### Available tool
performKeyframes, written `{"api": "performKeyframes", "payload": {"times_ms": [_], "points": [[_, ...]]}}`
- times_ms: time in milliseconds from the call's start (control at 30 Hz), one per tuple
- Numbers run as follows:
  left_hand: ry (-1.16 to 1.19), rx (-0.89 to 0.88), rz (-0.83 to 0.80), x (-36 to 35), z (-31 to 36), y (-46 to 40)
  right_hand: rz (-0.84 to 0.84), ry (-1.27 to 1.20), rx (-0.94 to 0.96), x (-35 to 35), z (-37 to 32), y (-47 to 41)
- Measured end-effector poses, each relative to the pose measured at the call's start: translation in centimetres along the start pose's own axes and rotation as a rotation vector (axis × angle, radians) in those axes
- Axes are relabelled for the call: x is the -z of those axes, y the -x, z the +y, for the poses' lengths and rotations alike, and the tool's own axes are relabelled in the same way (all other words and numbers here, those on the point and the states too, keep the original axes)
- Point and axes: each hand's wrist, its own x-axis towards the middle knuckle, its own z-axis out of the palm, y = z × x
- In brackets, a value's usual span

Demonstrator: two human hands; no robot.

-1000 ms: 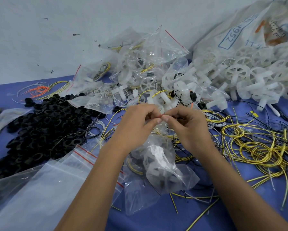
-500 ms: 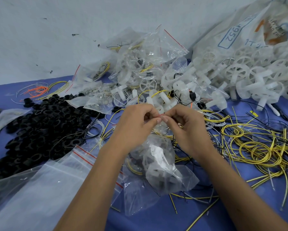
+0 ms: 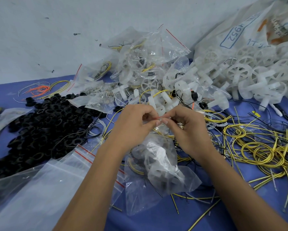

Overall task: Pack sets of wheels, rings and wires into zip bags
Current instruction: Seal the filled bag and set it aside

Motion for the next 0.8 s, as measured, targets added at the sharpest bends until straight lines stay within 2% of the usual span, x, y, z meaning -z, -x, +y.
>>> {"api": "performKeyframes", "payload": {"times_ms": [233, 400, 600, 800], "points": [[-0.092, -0.052, 0.009, 0.09, 0.24, -0.03, -0.039, -0.043, -0.054, 0.08, 0.09, -0.07], [-0.016, 0.030, 0.008, 0.27, 0.13, 0.01, -0.019, -0.012, -0.031, 0.31, -0.12, -0.15], [-0.084, 0.017, 0.000, 0.63, -0.13, 0.08, -0.021, 0.003, -0.057, 0.27, 0.13, -0.12], [-0.097, -0.022, 0.020, 0.12, 0.32, 0.11, -0.018, 0.087, 0.036, 0.10, 0.15, -0.11]]}}
